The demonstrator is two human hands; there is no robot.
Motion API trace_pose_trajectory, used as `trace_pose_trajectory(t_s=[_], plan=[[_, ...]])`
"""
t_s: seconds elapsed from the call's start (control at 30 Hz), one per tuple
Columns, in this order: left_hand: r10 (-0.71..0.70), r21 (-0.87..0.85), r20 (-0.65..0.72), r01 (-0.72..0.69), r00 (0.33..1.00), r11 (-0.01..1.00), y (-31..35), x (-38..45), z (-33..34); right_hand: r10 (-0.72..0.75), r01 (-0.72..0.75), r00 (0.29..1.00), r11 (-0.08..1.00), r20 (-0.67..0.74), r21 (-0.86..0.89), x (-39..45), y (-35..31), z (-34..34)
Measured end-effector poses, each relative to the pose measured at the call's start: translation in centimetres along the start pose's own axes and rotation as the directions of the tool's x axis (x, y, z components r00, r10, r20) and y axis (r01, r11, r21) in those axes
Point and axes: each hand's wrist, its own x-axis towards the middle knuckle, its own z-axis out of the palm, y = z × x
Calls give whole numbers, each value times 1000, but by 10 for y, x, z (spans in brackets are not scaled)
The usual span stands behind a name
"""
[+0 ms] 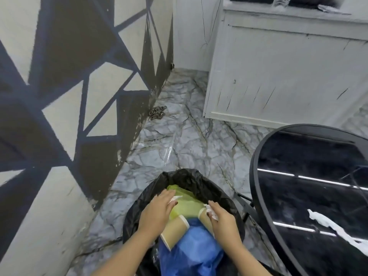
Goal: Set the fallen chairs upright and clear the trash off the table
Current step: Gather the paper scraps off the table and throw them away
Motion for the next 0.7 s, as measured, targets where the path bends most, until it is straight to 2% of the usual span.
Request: trace_pose_trajectory(t_s=[0.1, 0.23, 0.4, 0.57, 0.7], plan=[[-47, 17, 40, 47, 998, 999, -32, -8, 43, -4, 3, 999, 1000, -43, -30, 10, 41, 19], [-63, 72, 95, 56, 994, 996, -66, -5, 92, 32, -34, 999, 997, -23, -71, 31, 90, 42], [-69, 114, 100, 58, 993, 992, -82, 2, 132, 10, -13, 999, 997, -39, -79, 47, 128, 55], [-87, 211, 91, 66, 992, 975, -81, -5, 139, -80, 87, 996, 947, 35, -308, 46, 142, 53], [-81, 250, 59, 64, 995, 966, -58, -1, 118, -127, 137, 990, 952, 53, -272, 34, 121, 40]])
